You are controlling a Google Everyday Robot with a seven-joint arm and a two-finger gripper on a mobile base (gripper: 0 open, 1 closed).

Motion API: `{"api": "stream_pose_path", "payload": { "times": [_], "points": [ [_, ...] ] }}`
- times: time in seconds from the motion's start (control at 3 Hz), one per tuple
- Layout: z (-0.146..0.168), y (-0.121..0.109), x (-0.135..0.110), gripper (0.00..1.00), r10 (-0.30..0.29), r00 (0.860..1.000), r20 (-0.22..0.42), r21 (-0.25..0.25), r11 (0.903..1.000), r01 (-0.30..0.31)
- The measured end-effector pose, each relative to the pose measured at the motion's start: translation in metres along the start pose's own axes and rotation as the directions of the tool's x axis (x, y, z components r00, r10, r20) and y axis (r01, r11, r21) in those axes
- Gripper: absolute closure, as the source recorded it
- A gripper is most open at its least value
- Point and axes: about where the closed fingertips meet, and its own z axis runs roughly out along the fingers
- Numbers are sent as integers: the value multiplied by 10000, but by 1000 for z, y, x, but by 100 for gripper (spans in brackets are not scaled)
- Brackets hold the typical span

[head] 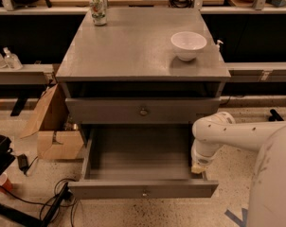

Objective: Open middle drawer

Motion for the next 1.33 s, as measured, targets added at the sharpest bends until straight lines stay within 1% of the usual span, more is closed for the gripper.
{"api": "stream_pose_path", "payload": {
  "times": [0.33, 0.67, 1.0, 1.33],
  "points": [
    [30, -16, -29, 97, -379, 9851, 1675, -13, 9993, 386],
    [46, -20, -48, 100, -705, 9680, 2409, -103, 9971, 752],
    [71, -22, -66, 100, -1379, 9711, 1948, 492, 9902, 1307],
    [98, -24, -72, 100, -1587, 9821, 1017, 992, 9839, 1487]
  ]
}}
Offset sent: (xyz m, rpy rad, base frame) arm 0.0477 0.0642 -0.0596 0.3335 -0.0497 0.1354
